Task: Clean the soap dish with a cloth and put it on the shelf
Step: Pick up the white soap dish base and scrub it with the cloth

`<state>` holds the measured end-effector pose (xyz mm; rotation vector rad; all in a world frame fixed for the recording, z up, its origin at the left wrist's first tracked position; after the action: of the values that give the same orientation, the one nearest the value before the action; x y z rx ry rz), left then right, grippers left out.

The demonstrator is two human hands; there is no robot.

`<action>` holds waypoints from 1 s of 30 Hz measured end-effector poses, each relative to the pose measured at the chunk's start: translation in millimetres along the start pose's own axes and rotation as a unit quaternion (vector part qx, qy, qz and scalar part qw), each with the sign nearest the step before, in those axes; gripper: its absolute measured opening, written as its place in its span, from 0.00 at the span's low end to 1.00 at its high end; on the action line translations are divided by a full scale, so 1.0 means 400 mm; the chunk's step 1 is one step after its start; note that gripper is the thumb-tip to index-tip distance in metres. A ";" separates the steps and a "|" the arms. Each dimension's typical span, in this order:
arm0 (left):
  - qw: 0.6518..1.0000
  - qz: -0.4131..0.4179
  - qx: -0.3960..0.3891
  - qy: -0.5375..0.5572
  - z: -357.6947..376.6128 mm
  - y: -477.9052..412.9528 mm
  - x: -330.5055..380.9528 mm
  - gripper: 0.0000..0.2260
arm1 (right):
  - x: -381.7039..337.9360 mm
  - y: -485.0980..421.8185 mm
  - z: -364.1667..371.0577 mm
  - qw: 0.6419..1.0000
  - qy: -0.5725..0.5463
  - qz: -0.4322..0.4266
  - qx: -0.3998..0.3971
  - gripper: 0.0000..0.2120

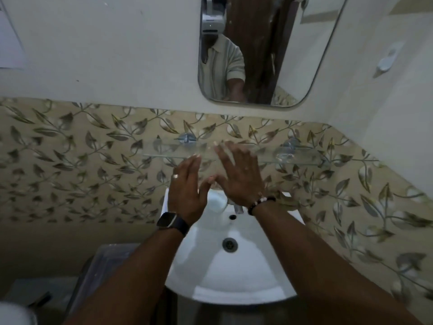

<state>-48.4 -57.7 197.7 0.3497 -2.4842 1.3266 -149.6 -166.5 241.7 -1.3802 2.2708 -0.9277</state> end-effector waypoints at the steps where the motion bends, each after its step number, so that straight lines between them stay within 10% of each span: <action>1: 1.000 -0.011 0.004 -0.009 -0.007 0.033 -0.024 0.26 | -0.025 0.015 0.020 1.000 -0.010 -0.015 -0.009 0.32; 19: 0.918 -0.020 -0.376 -0.126 0.305 0.228 -0.191 0.30 | -0.025 0.222 0.386 0.953 0.025 -0.043 -0.299 0.18; 30: 0.887 -0.031 -0.446 -0.115 0.463 0.246 -0.195 0.30 | 0.025 0.217 0.443 0.947 0.103 0.006 -0.303 0.05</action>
<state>-38.3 -153.5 -4.2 0.3563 -2.9125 0.0171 -110.5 -211.2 53.4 -1.5454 2.8751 -0.3831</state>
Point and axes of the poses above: each hand's wrist, its own y-axis away from the middle knuckle, its own z-axis out of the palm, x = y × z, the point moved 7 cm from there along -y, towards the middle knuckle, and after that the axes turned 6 degrees about z, right-handed, at the moved point
